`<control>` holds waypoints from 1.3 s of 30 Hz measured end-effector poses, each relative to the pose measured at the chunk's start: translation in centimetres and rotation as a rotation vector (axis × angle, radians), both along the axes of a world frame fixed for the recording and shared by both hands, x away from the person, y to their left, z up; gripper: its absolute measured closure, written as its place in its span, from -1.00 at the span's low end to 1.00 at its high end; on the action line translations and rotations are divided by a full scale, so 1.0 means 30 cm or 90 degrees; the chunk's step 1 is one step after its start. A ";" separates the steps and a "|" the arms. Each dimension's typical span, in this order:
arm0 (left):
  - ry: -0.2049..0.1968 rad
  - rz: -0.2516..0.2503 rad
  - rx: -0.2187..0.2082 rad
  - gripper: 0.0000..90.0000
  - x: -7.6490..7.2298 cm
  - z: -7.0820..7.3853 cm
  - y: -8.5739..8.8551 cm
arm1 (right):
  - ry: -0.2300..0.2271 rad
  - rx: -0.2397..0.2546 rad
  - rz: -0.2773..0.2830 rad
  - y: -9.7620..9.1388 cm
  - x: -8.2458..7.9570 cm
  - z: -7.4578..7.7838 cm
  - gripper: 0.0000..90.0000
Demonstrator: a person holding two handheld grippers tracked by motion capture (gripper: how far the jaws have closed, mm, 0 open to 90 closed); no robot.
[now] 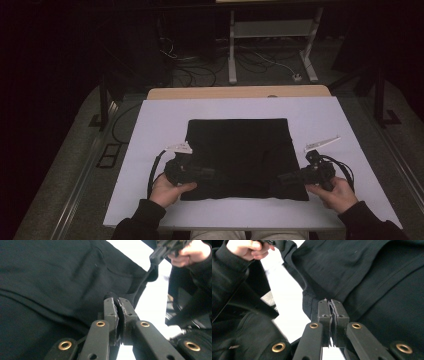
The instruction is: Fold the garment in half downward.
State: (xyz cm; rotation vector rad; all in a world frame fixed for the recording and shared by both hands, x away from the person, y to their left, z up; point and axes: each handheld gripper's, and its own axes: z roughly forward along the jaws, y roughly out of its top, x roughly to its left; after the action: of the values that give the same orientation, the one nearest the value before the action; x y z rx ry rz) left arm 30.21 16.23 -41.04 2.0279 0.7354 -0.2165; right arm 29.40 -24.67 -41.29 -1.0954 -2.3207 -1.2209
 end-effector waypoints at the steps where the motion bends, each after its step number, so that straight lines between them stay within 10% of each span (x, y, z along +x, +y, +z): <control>1: -0.001 -0.006 0.004 0.87 -0.006 -0.001 0.000 | 0.004 -0.001 0.005 0.001 -0.009 -0.002 0.91; 16: 0.020 -0.060 0.079 0.87 -0.051 -0.035 -0.014 | 0.045 -0.041 0.062 0.019 -0.086 -0.040 0.90; 39: 0.048 -0.107 0.115 0.69 -0.087 -0.042 -0.010 | 0.052 -0.061 0.068 0.029 -0.097 -0.054 0.68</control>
State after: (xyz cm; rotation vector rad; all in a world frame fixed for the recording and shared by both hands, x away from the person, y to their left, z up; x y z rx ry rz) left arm 27.60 15.92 -42.29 2.2673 0.6505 -0.3363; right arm 26.48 -23.80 -42.89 -1.0179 -2.3639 -1.0170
